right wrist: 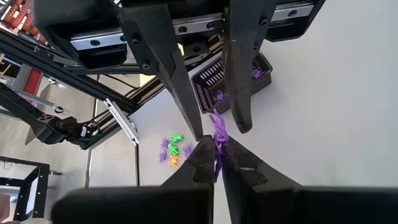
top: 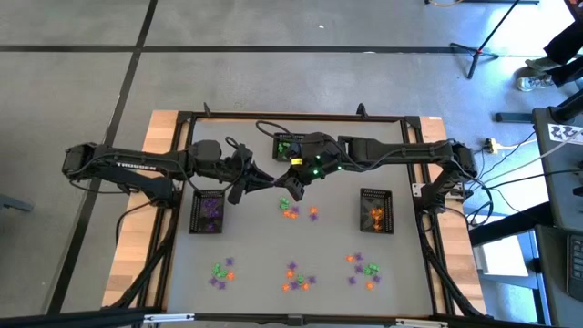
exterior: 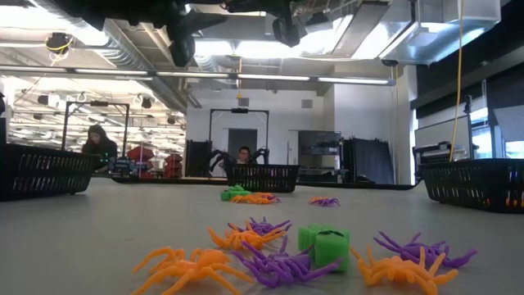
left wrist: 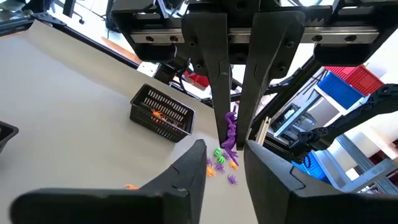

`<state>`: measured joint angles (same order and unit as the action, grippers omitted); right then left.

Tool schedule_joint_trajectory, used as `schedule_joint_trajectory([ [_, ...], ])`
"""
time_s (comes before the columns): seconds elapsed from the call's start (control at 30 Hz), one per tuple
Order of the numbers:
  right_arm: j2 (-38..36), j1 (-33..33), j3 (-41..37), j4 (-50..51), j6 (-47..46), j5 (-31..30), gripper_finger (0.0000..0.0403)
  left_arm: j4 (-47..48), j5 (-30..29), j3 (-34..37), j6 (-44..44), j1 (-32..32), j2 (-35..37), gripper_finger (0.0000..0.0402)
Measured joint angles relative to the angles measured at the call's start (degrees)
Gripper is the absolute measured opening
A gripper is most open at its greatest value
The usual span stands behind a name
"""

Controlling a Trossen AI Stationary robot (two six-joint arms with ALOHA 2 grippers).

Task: Sort Halloween decoration
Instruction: Put the violet spider toy into the left bin

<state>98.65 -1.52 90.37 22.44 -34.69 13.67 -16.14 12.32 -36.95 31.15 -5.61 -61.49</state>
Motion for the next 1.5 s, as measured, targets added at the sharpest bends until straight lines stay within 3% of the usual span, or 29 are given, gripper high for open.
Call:
schedule_joint_trajectory([
  [0.27, 0.0, 0.0, 0.0, 0.2, 0.3, 0.1, 0.0012, 0.0, 0.0, 0.0, -0.2, 0.0, 0.0, 0.0008],
  [0.5, 0.0, 0.0, 0.0, 0.1, -1.0, 0.0, 0.0025, 0.1, -0.3, 0.0, -0.2, 0.0, 0.0, 0.0],
  [0.8, 0.0, 0.0, 0.0, 0.6, -2.3, 0.0, 0.0157, 1.9, 0.9, 0.0, -0.3, 0.0, 0.0, 0.0],
  [0.93, 0.0, 0.0, 0.0, 1.0, -2.9, -0.1, 0.0208, 4.5, 4.0, 0.0, -0.3, 0.0, 0.0, 0.0],
  [1.07, 0.0, -0.4, 0.0, 1.3, -4.7, -1.1, 0.0229, 11.5, 7.8, 0.0, -0.3, 0.0, 0.1, 0.0],
  [1.23, 0.0, -0.5, 0.0, 1.3, -5.9, -1.3, 0.0225, 25.4, 10.2, 0.0, -0.3, 0.0, 2.2, 0.0],
  [1.5, 0.0, -0.7, 0.0, 1.4, -5.8, -2.5, 0.0212, 53.8, 1.2, 0.0, 3.5, 0.0, 11.1, 0.0],
])
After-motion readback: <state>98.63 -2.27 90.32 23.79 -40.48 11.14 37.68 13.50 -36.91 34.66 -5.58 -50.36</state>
